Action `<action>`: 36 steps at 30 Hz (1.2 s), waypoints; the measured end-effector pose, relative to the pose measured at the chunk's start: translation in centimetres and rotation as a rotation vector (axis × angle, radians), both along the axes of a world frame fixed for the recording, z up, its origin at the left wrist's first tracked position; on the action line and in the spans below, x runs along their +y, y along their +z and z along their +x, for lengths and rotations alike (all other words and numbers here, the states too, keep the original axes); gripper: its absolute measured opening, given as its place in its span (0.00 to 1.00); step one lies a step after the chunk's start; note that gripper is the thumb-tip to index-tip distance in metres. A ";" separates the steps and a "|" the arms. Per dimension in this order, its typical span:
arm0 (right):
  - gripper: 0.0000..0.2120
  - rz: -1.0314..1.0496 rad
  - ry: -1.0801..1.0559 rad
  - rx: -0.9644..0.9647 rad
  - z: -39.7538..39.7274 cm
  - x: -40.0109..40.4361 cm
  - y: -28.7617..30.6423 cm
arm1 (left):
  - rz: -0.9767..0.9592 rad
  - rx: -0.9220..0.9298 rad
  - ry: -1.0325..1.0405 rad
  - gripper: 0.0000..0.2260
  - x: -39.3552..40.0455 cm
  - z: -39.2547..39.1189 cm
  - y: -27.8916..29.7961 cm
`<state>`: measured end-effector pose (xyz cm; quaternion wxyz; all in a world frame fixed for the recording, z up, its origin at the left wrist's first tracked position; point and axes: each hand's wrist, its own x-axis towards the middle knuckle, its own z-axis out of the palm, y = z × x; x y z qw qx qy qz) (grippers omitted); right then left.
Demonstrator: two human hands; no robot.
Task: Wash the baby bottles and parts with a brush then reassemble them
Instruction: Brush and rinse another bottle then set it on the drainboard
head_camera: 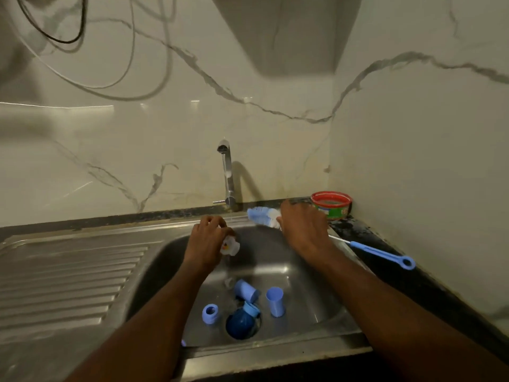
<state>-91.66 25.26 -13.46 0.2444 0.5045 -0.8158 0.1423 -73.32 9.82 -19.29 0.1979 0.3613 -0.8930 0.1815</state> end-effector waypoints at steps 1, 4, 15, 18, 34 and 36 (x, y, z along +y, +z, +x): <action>0.07 0.001 0.004 0.005 0.1 0.1 0.1 | -0.027 -0.032 -0.019 0.26 0.0 -0.3 0.1; 0.08 -0.013 -0.007 0.022 0.3 0.4 0.1 | -0.086 -0.073 -0.055 0.26 0.0 -0.8 0.3; 0.17 -0.078 0.127 -0.068 0.1 0.6 -0.2 | 0.342 0.528 -0.175 0.26 -1.4 1.5 -1.1; 0.17 -0.074 0.195 -0.041 1.1 0.4 -0.3 | 0.290 0.497 -0.305 0.27 -0.9 1.5 -0.4; 0.15 0.059 0.236 -0.095 2.3 -0.1 -0.4 | 0.062 0.191 -0.432 0.27 0.2 1.0 0.6; 0.17 0.066 0.228 -0.158 2.0 0.0 -0.6 | 0.037 0.193 -0.440 0.28 -0.1 1.4 0.9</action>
